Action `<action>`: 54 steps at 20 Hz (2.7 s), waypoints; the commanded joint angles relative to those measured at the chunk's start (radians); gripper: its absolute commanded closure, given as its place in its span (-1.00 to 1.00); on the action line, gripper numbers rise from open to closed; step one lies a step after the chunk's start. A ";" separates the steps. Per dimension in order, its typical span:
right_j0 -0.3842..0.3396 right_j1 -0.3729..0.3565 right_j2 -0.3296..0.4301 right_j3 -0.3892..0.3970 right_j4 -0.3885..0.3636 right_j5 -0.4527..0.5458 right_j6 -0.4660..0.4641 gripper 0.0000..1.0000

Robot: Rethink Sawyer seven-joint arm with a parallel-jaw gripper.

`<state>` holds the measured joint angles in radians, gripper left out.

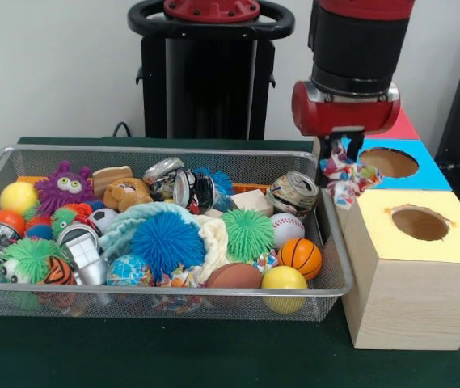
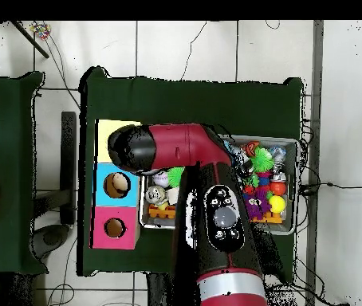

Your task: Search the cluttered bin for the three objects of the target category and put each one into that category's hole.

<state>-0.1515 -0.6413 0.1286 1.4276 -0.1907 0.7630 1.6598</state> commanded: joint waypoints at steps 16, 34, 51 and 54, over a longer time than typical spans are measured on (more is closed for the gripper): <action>0.152 0.123 -0.097 0.015 0.105 -0.081 0.366 1.00; 0.205 0.138 -0.110 0.005 0.187 -0.130 0.378 1.00; 0.270 0.196 -0.186 -0.039 0.205 -0.213 0.398 1.00; 0.279 0.207 -0.192 -0.055 0.219 -0.218 0.403 1.00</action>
<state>0.1232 -0.5387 -0.0698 1.3957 -0.0104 0.6485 1.7875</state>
